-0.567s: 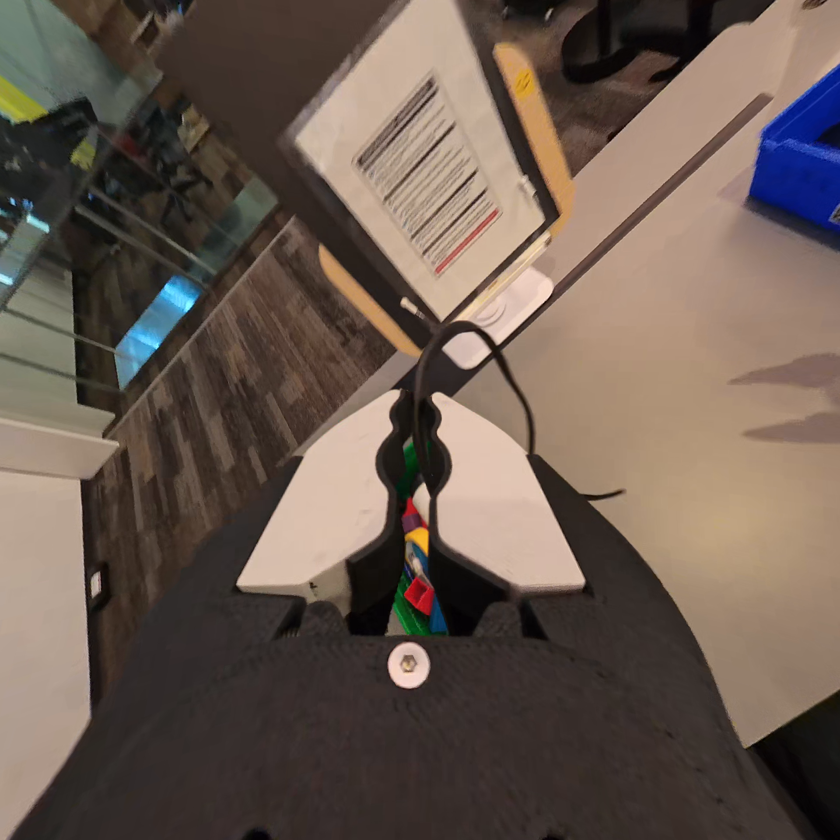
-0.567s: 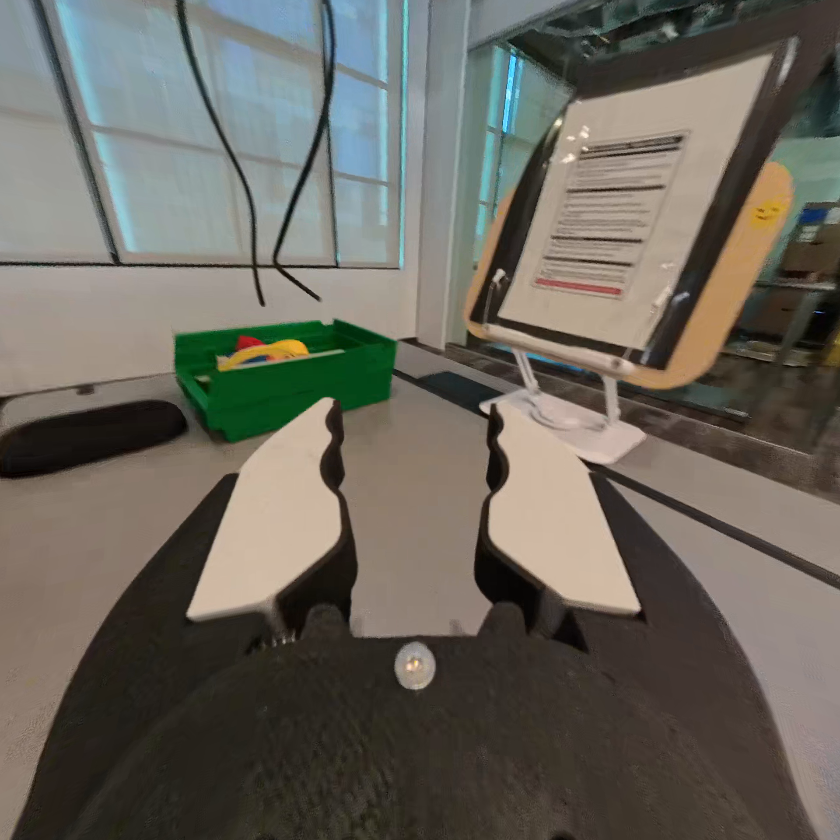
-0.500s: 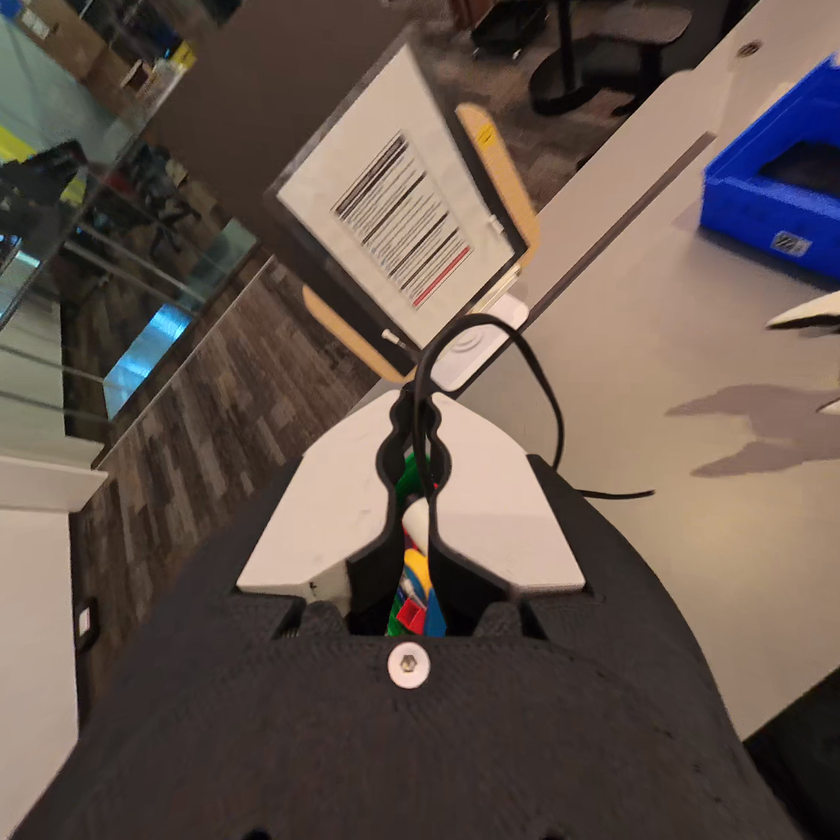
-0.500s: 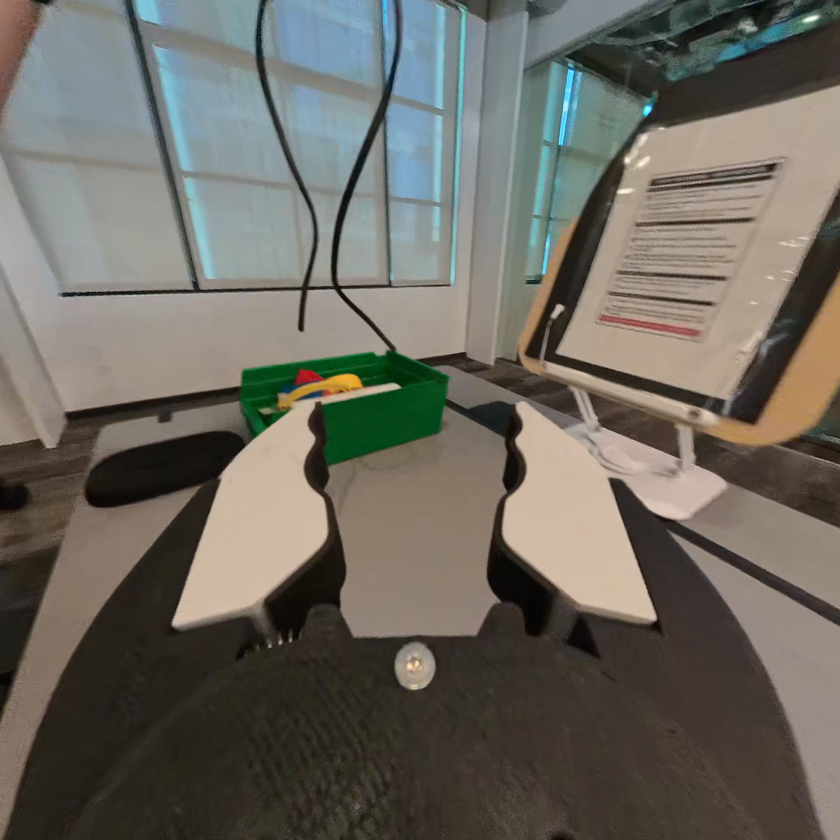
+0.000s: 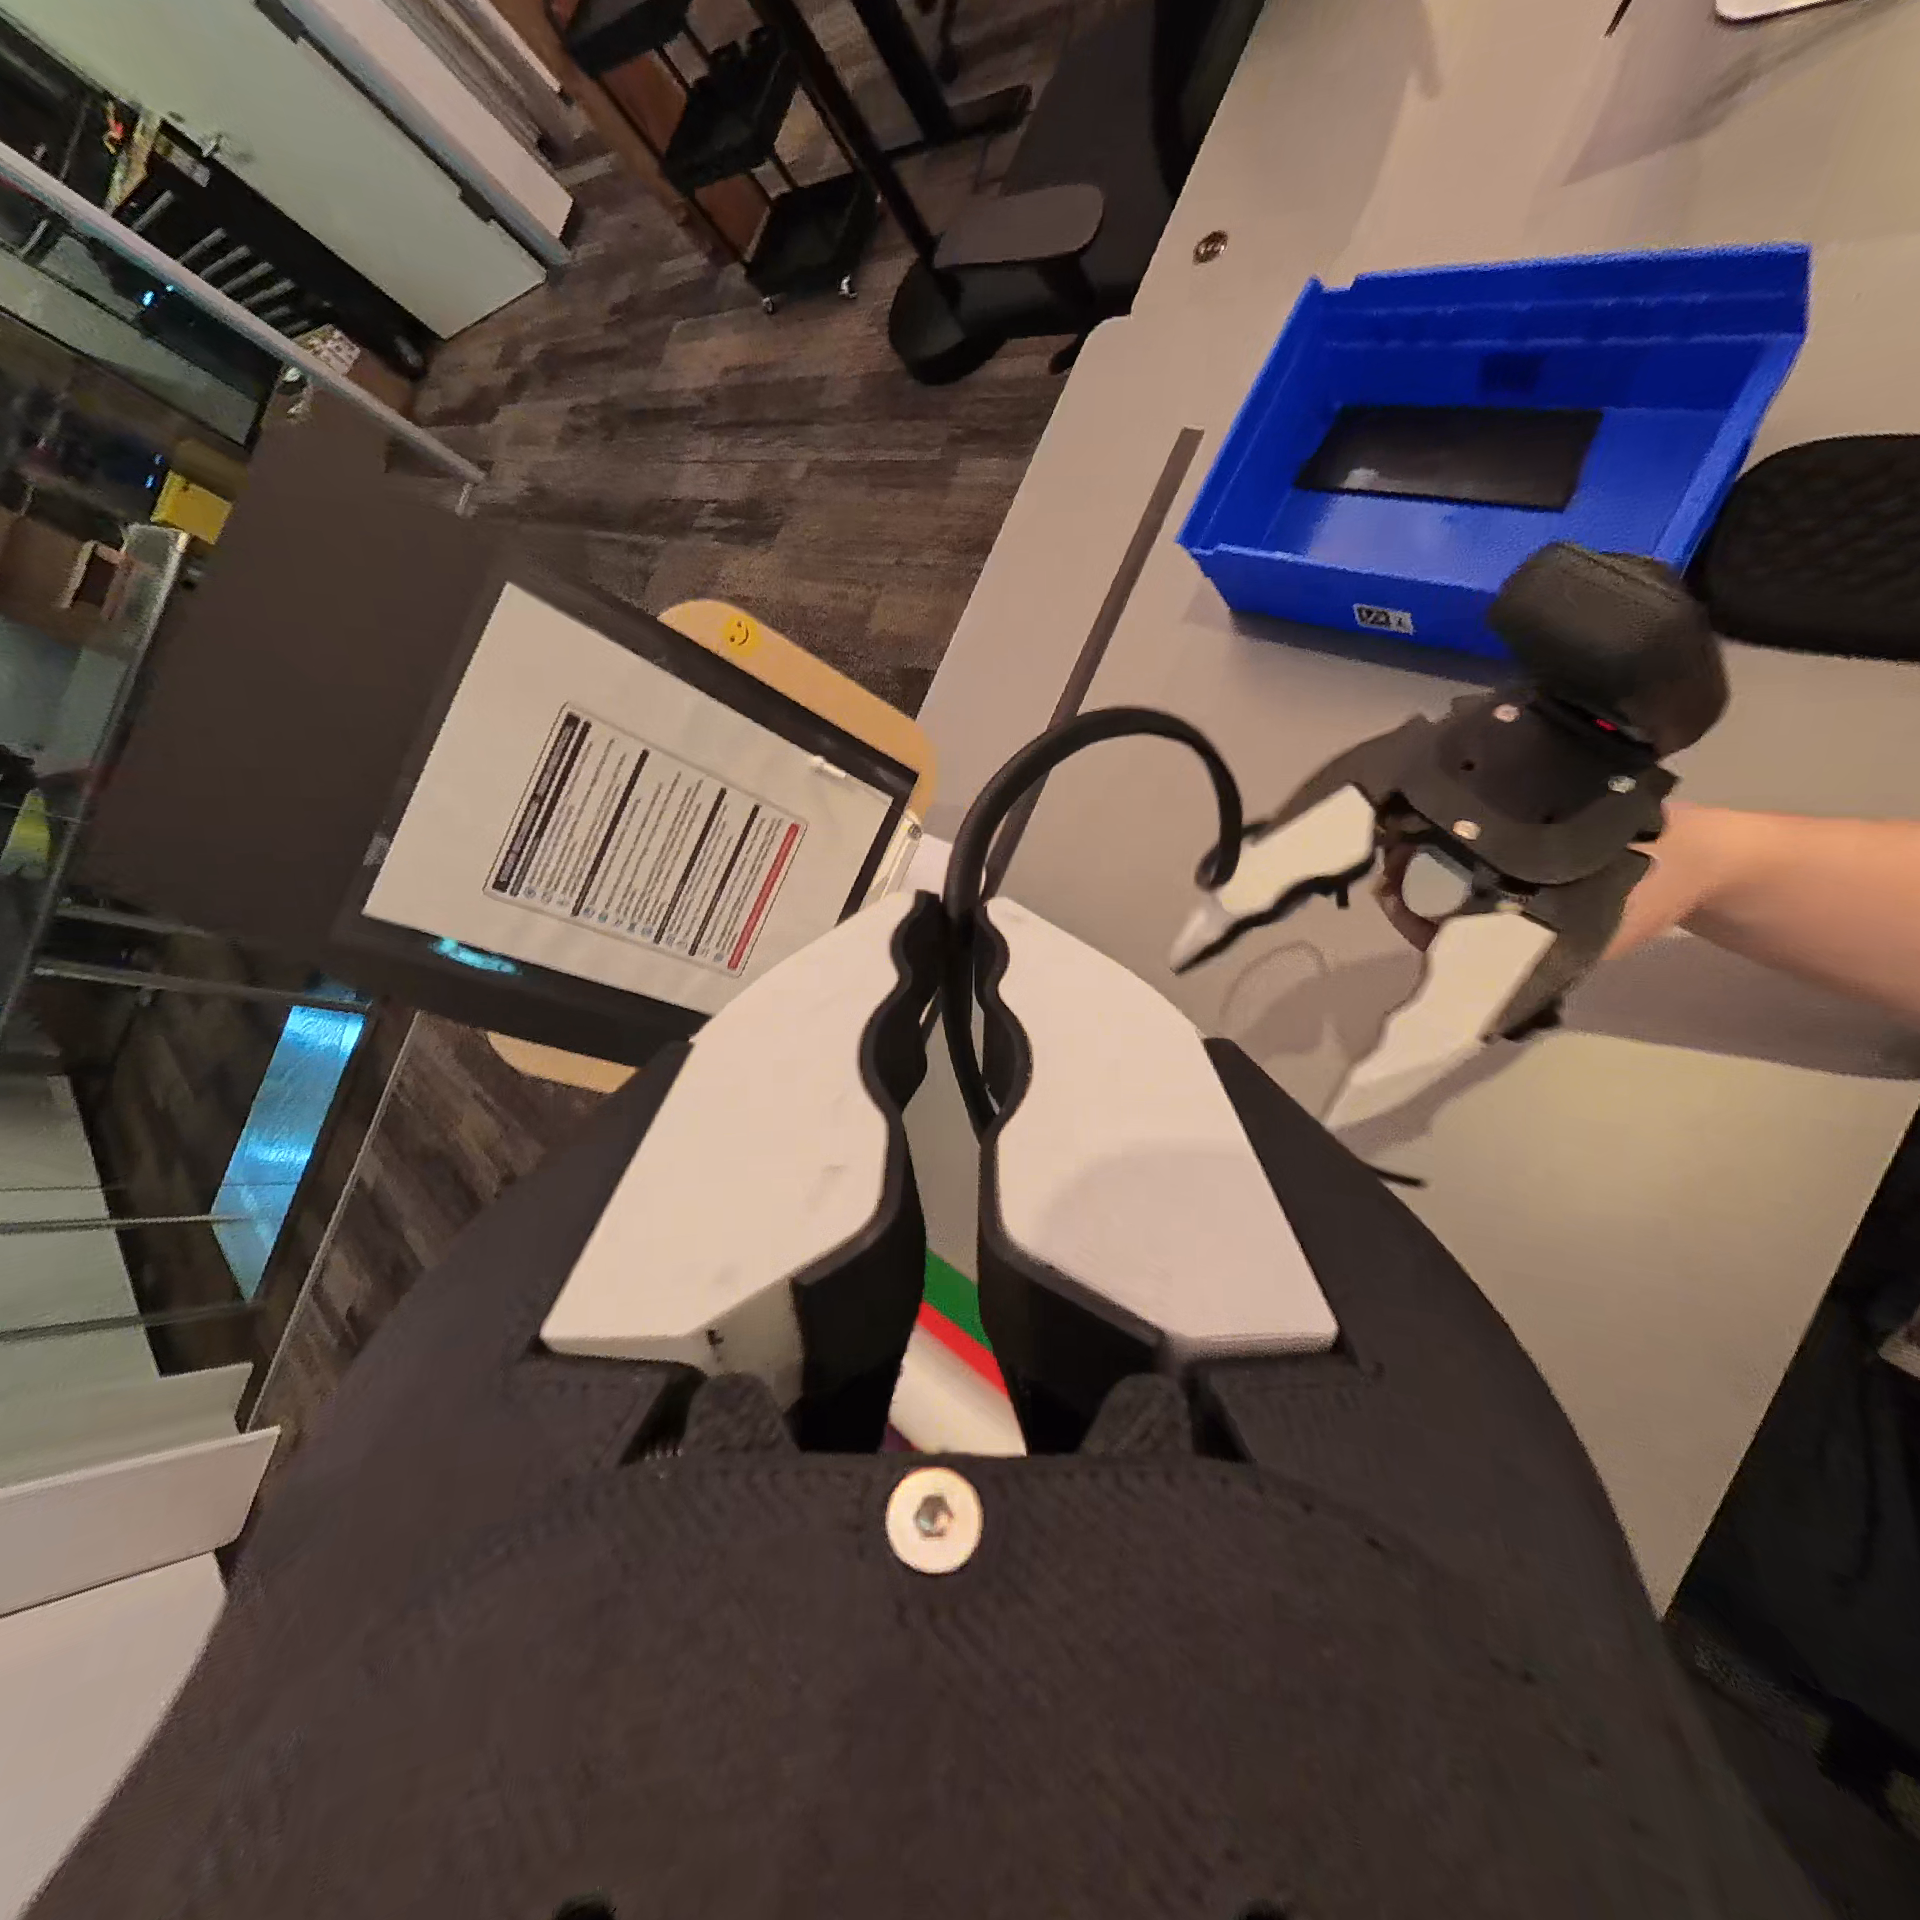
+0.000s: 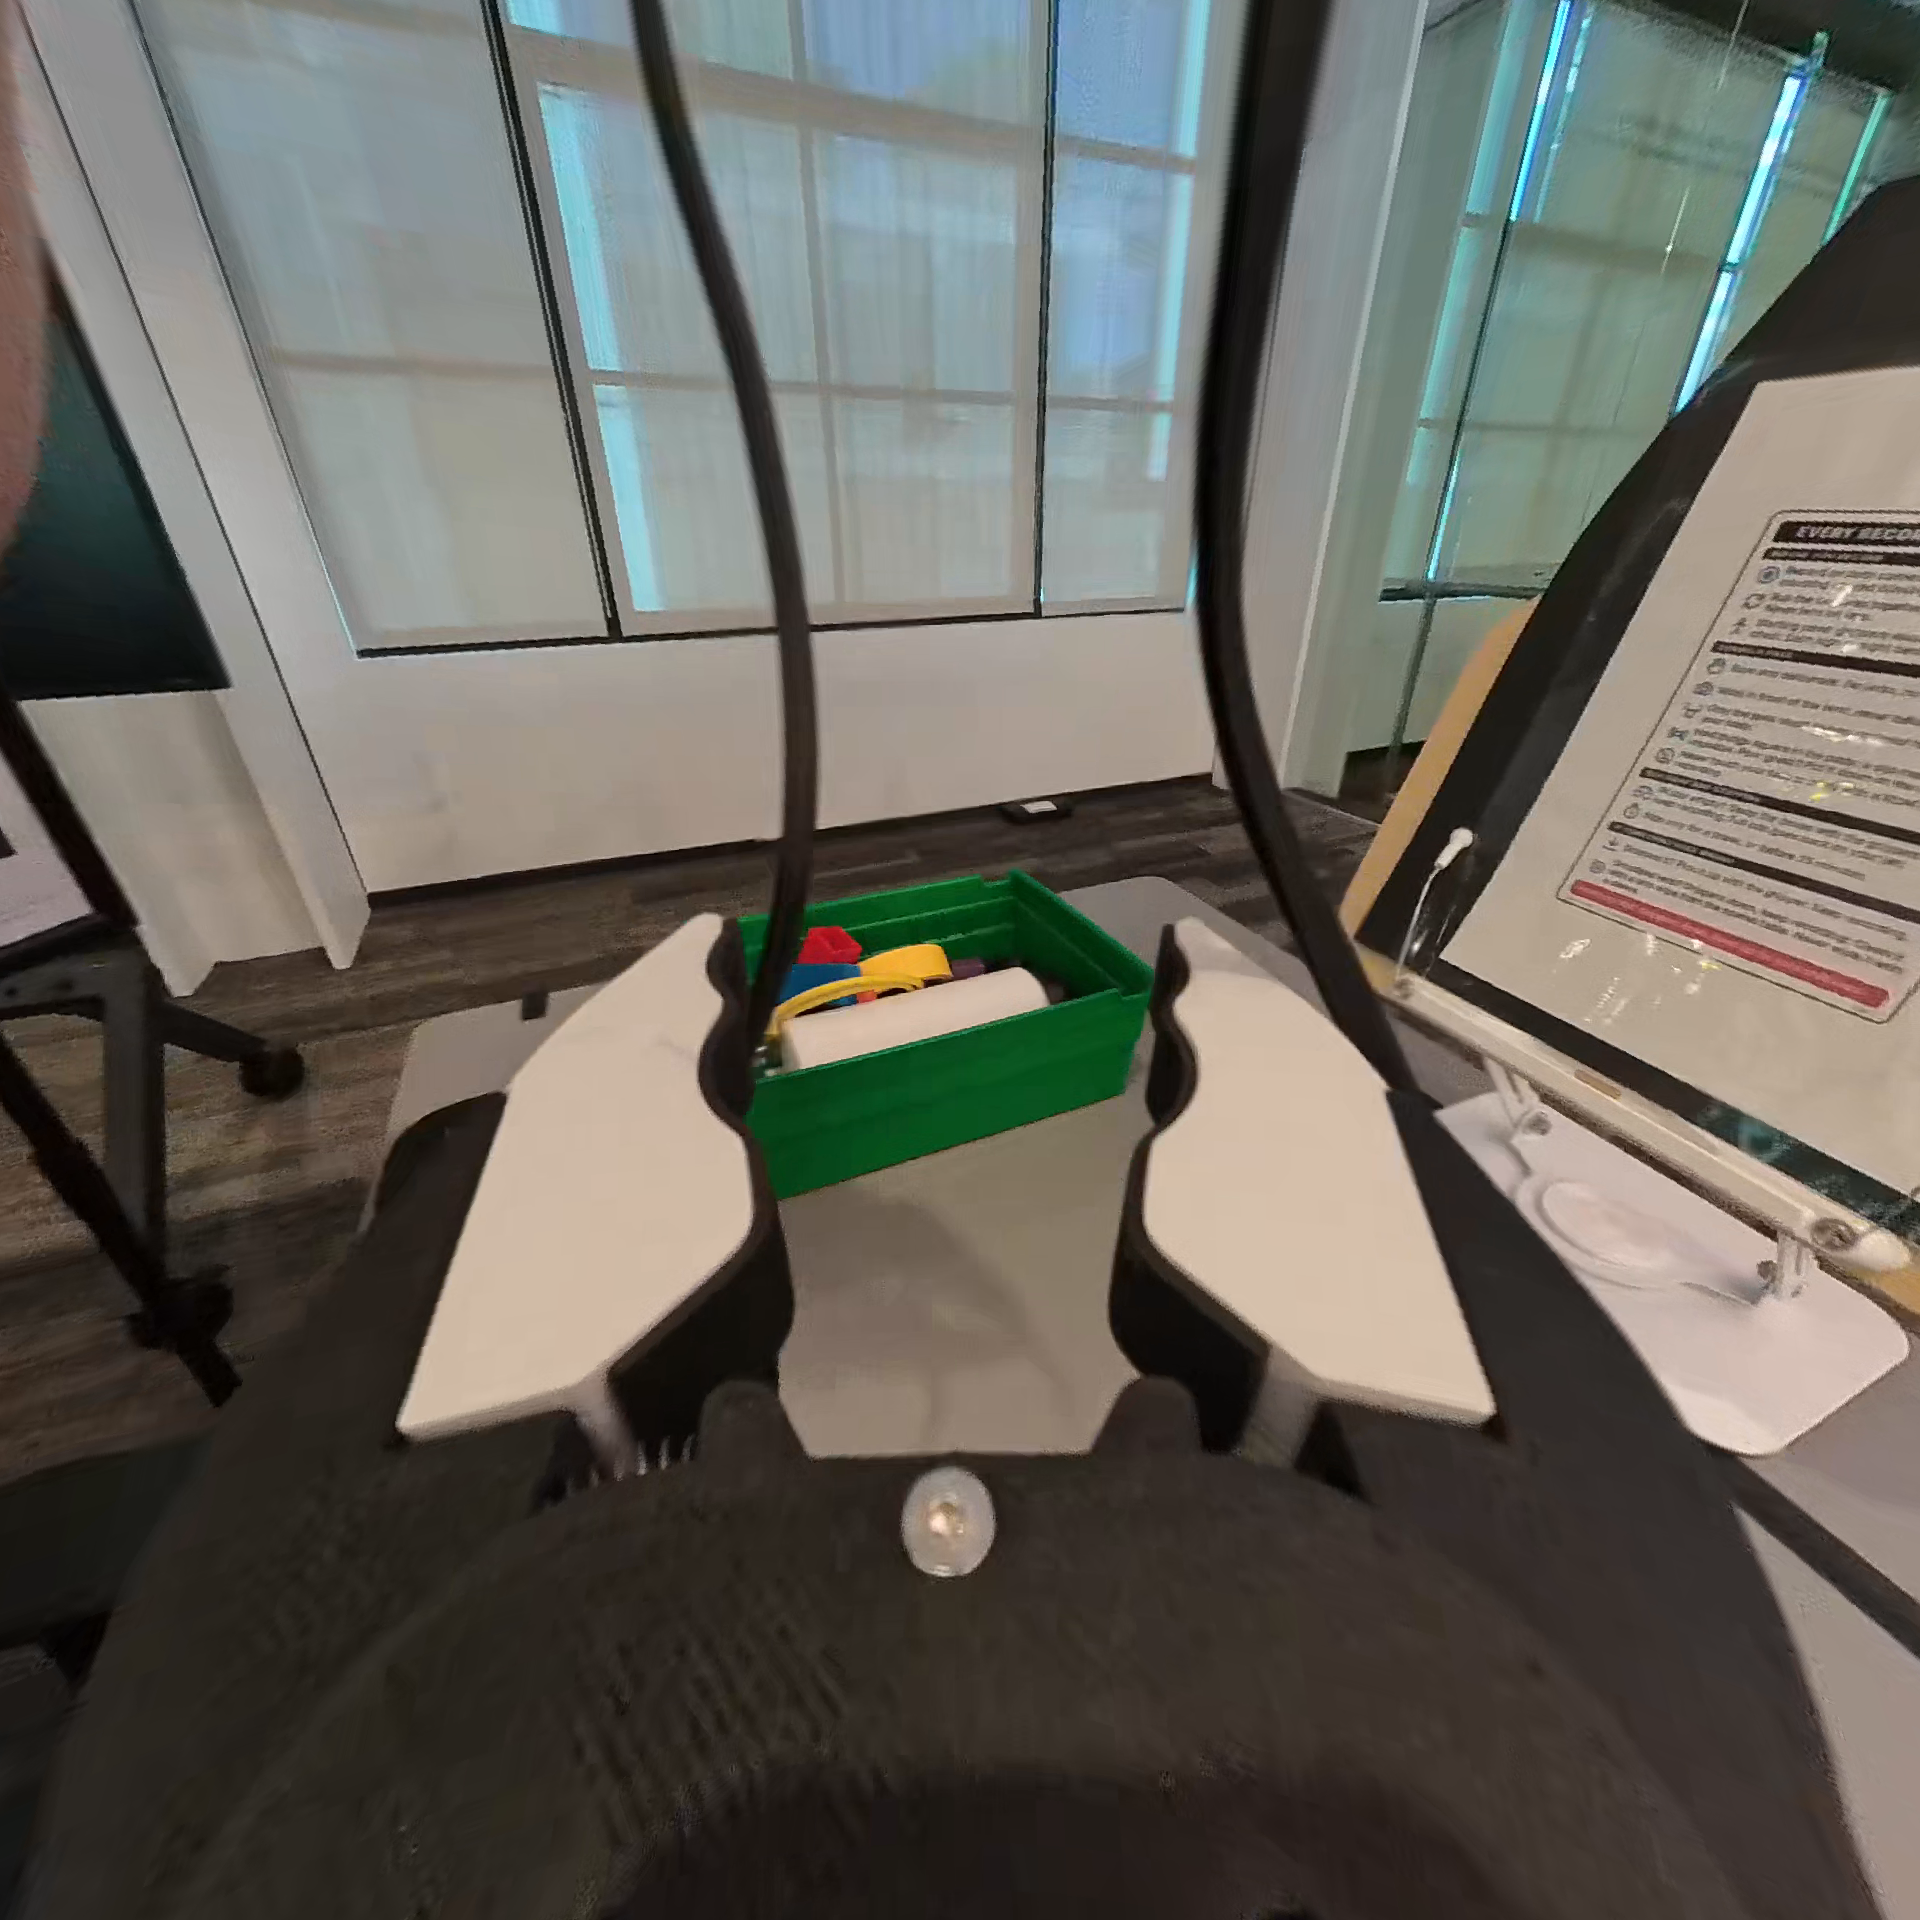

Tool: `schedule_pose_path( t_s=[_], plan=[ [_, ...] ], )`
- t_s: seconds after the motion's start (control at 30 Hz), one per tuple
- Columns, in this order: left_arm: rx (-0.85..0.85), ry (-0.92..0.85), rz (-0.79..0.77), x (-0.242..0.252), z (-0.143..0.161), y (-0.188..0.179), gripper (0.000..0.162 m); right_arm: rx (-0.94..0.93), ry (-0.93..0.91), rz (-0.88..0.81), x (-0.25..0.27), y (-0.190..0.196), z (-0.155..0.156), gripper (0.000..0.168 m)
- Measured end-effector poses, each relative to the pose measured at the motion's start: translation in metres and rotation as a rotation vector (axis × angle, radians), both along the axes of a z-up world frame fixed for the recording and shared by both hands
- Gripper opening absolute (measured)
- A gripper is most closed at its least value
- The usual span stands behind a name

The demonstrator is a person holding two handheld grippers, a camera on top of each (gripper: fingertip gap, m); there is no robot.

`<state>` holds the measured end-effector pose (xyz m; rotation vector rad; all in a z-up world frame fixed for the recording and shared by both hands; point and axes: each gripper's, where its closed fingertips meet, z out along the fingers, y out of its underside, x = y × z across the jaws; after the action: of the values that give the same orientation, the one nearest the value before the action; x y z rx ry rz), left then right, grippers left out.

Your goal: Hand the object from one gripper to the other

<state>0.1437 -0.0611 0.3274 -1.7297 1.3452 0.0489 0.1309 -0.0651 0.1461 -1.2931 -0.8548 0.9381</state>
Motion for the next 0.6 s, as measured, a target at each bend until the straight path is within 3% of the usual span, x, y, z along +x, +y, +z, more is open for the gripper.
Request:
schedule_pose_path(
  t_s=[0.1, 0.17, 0.23, 0.3, 0.43, 0.6],
  plan=[
    [0.006, -0.010, -0.008, 0.012, -0.004, 0.004, 0.005, 0.158, -0.054, 0.114, 0.020, -0.045, 0.006, 0.054],
    [0.024, 0.008, 0.007, 0.012, -0.006, 0.011, 0.005, 0.284, -0.054, 0.158, 0.041, -0.064, 0.016, 0.051],
    [0.000, -0.011, 0.017, 0.015, -0.006, 0.014, 0.005, 0.275, 0.023, 0.031, 0.071, -0.046, 0.034, 0.057],
    [0.008, -0.011, 0.017, 0.018, -0.004, 0.015, 0.005, 0.164, 0.112, -0.059, 0.094, -0.020, 0.043, 0.073],
    [-0.011, -0.029, -0.026, 0.036, -0.005, 0.007, 0.005, 0.016, 0.180, 0.046, 0.078, -0.001, 0.031, 0.093],
    [-0.040, -0.035, -0.066, 0.056, -0.009, 0.000, 0.005, 0.032, 0.089, 0.048, 0.040, 0.018, 0.012, 0.082]
  ],
)
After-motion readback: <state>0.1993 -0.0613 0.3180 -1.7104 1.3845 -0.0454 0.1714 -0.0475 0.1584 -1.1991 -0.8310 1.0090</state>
